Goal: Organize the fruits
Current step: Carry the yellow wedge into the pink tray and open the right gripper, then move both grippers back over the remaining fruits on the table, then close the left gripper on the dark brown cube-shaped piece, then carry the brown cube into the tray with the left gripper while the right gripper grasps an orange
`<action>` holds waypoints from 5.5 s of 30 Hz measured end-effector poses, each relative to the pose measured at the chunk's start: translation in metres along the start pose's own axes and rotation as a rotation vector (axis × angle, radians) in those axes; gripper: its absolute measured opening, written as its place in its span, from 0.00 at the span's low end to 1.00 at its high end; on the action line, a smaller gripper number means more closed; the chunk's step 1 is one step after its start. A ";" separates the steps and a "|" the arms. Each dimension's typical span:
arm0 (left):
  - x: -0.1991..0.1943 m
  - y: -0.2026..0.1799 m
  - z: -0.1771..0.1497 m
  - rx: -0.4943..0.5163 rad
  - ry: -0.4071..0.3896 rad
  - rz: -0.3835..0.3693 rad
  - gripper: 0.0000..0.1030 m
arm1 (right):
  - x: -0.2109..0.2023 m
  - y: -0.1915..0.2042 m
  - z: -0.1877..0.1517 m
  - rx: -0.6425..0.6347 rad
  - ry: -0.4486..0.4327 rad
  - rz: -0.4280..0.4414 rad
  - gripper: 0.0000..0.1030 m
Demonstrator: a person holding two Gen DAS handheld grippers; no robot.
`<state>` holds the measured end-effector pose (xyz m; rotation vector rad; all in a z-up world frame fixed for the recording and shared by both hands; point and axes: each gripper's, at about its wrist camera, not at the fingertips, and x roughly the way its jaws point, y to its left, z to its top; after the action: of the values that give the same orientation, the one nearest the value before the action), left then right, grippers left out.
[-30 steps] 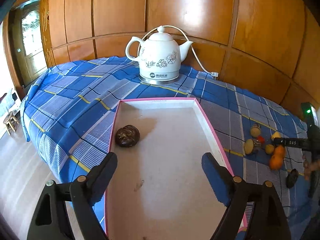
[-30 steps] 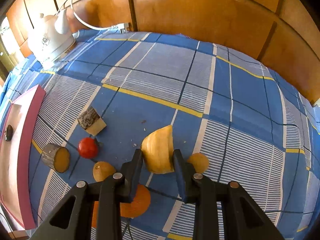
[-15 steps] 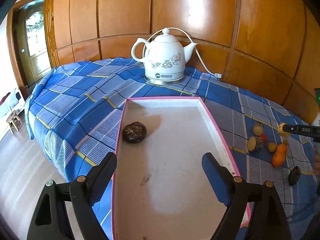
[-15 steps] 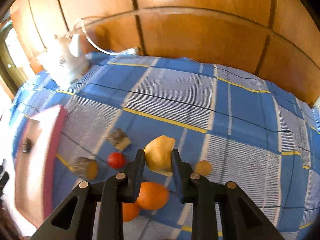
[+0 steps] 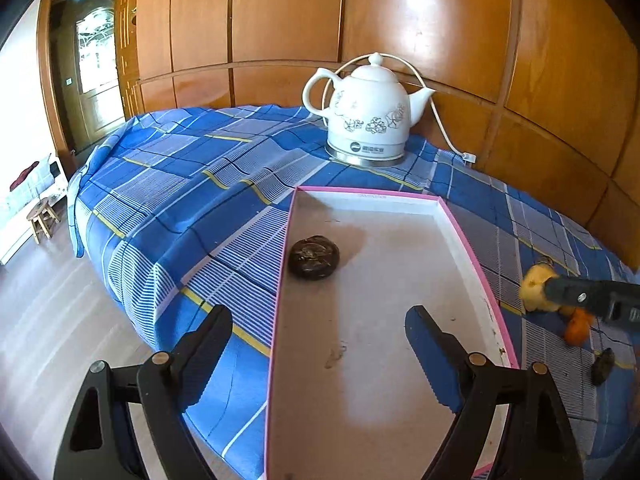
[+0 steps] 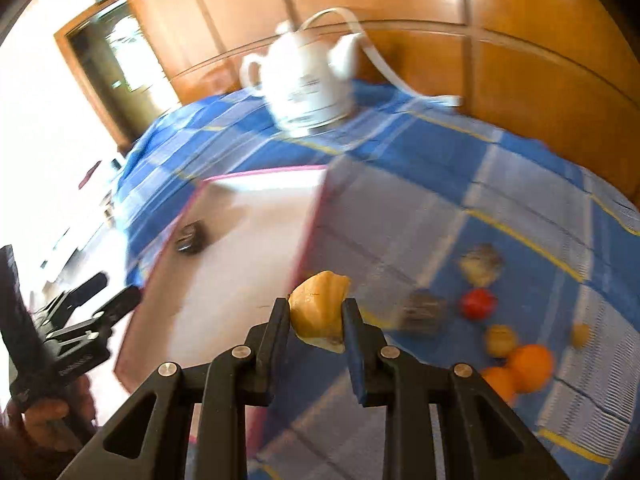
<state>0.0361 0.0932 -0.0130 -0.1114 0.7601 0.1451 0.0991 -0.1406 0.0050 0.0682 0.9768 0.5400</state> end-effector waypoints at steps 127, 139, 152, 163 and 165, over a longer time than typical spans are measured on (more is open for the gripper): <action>0.021 -0.229 -0.048 0.480 0.284 -0.499 0.28 | -0.086 -0.227 -0.056 0.472 -0.008 -0.217 0.32; 0.019 -0.228 -0.064 0.476 0.280 -0.502 0.28 | -0.045 -0.191 -0.043 0.407 0.035 0.032 0.55; 0.025 -0.226 -0.066 0.434 0.296 -0.513 0.28 | -0.014 -0.181 -0.043 0.320 0.103 -0.023 0.38; 0.006 -0.195 -0.028 0.319 0.233 -0.559 0.26 | -0.024 -0.183 -0.044 0.277 0.099 -0.197 0.37; 0.005 -0.175 -0.012 0.255 0.213 -0.548 0.26 | -0.024 -0.180 -0.044 0.246 0.103 -0.230 0.37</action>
<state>0.0618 -0.0800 -0.0164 -0.0896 0.9276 -0.4900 0.1263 -0.3157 -0.0545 0.1473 1.1320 0.2116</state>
